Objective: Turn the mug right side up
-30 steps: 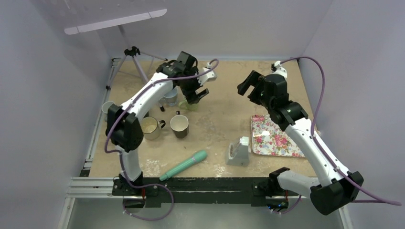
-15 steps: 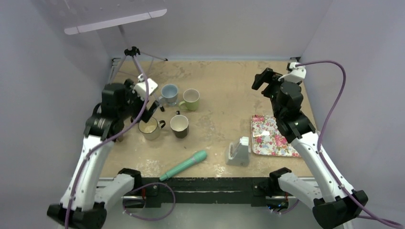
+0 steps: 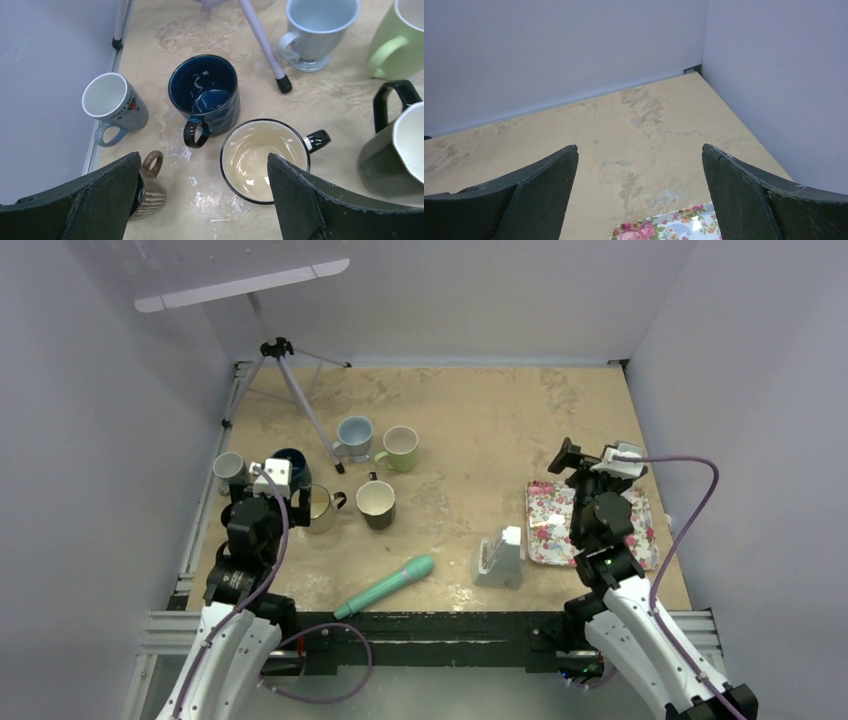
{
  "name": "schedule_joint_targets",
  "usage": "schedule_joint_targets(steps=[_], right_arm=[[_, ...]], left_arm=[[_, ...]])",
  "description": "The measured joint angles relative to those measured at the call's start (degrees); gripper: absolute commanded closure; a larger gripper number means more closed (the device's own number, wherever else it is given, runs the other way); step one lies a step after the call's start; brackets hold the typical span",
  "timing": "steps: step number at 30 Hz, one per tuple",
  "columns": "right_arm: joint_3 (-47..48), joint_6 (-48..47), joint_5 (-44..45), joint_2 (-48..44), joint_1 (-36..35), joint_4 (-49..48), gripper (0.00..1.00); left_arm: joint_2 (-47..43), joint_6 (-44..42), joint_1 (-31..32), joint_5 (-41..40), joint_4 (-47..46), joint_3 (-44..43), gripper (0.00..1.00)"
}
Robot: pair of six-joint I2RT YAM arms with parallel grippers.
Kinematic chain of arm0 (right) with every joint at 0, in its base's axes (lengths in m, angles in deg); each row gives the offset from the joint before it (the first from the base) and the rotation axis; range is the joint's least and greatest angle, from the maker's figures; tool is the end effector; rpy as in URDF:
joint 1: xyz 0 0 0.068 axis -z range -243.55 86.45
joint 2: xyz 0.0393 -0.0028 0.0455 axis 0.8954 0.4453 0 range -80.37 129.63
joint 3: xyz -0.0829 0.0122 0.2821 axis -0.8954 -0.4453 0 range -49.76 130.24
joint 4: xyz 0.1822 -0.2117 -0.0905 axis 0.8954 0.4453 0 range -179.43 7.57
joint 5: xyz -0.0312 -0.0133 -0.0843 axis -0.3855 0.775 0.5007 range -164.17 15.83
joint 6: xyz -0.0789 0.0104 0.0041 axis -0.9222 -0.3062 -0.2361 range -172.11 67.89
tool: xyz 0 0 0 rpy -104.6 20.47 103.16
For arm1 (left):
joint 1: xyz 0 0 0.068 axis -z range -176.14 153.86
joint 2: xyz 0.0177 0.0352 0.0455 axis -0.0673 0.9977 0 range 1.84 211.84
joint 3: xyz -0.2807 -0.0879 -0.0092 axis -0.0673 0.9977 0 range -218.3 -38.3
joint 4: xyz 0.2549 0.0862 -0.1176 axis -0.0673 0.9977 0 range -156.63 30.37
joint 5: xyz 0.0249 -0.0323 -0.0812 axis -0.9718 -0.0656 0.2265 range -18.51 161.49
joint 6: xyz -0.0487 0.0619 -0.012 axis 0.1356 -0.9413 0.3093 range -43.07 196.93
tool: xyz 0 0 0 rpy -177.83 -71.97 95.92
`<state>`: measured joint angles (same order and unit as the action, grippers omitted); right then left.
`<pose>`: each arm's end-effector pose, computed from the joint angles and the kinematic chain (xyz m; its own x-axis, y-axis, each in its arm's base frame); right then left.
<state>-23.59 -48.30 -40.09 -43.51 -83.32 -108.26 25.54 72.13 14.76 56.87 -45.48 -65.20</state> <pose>0.2067 0.0336 0.3108 0.1489 0.1119 -0.9825 0.2327 0.9617 0.1448 0.1671 -0.0145 0.2607 -0.3060 0.1413 -0.9415 -0.0272 0.9872 0.1570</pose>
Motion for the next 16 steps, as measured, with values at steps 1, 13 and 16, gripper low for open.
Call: schedule_joint_targets(steps=[1,13,16], right_arm=[[-1.64,-0.79,1.11,-1.33,0.04,-1.75,0.01],[-12.52,-1.16,5.46,-11.17,0.28,-7.91,0.01],[-12.52,-0.85,5.44,-11.26,0.28,-8.79,0.01]], left_arm=[[0.26,0.98,0.0,-1.33,-1.27,0.76,0.0],[-3.26,2.73,0.0,-8.13,-12.24,10.01,0.03],[-3.39,3.74,0.0,-8.26,-12.63,10.29,0.01]])
